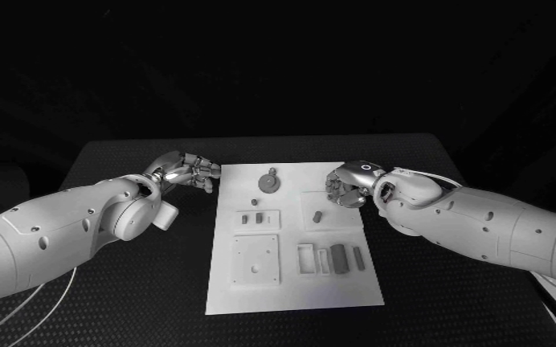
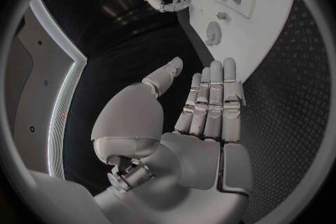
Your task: Assemble the parts on the task board
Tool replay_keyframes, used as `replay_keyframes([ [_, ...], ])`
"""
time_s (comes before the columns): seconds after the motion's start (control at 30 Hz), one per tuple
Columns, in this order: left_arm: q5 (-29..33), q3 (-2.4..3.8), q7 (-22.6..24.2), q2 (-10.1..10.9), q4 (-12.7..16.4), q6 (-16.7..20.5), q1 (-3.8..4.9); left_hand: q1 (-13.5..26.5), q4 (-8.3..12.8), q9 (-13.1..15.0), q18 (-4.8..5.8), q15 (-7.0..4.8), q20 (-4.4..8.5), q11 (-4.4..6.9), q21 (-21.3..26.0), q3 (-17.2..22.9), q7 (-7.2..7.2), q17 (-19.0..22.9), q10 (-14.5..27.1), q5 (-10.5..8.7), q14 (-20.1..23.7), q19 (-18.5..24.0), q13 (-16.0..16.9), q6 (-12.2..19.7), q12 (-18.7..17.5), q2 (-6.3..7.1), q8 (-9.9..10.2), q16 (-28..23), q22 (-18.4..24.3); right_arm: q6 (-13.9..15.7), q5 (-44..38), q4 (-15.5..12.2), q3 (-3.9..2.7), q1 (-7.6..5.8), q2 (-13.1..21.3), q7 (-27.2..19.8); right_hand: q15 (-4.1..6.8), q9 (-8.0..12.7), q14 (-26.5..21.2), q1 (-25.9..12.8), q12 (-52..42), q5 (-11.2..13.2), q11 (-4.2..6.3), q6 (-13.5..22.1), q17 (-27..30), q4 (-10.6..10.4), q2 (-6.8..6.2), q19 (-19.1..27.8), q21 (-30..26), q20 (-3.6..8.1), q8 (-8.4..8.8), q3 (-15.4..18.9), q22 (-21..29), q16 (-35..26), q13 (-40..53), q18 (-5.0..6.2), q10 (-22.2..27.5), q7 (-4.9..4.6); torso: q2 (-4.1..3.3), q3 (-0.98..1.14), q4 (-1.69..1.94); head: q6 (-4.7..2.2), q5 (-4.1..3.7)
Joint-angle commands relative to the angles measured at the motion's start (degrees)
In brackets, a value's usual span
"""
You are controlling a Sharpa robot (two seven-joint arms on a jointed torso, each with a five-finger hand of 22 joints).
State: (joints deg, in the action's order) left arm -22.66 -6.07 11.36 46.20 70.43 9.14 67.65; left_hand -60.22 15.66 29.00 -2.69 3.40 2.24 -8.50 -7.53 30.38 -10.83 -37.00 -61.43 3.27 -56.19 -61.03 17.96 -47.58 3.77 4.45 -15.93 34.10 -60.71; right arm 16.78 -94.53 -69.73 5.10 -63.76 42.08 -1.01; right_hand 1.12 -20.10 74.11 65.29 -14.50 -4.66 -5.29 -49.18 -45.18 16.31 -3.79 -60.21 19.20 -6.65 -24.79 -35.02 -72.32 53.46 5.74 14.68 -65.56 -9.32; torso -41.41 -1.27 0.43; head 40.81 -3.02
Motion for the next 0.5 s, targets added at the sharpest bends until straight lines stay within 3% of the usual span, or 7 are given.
replay_keyframes([
  [0.03,0.6,0.05,0.6,0.0,0.2,-0.8,0.07,0.6,0.0,-0.1,-1.10,0.23,-0.18,-0.32,0.3,-0.2,-0.20,-0.1,0.0,-0.14,-0.1,-0.2,-0.1,0.0,0.0,0.08,0.0,-0.2,0.1,-1.7,-1.8,0.0,0.28,0.13,-0.3,0.7,0.15,-0.1,-0.2,0.3,0.4,0.1,0.13,-0.6,0.2,0.3,0.56,-0.6,0.5,0.18,-0.28,0.3,-0.5,0.5,0.3,0.32,-0.7,0.13,0.00,0.02,-0.04,0.19,0.03],
  [0.5,0.6,0.05,0.5,-0.1,0.1,-0.9,0.07,0.6,0.0,-0.1,-1.11,0.24,-0.19,-0.34,0.4,-0.3,-0.22,-0.2,0.1,-0.15,-0.1,-0.2,-0.1,0.1,0.0,0.05,0.0,-0.4,0.1,-2.6,-2.3,0.9,1.19,0.89,-1.9,0.8,0.49,-0.2,0.0,0.4,1.0,0.1,0.49,-1.6,0.5,0.3,0.60,-1.5,1.3,0.65,-0.48,0.5,-1.8,1.5,1.0,0.32,-2.1,0.51,-0.04,0.09,0.10,0.67,0.35],
])
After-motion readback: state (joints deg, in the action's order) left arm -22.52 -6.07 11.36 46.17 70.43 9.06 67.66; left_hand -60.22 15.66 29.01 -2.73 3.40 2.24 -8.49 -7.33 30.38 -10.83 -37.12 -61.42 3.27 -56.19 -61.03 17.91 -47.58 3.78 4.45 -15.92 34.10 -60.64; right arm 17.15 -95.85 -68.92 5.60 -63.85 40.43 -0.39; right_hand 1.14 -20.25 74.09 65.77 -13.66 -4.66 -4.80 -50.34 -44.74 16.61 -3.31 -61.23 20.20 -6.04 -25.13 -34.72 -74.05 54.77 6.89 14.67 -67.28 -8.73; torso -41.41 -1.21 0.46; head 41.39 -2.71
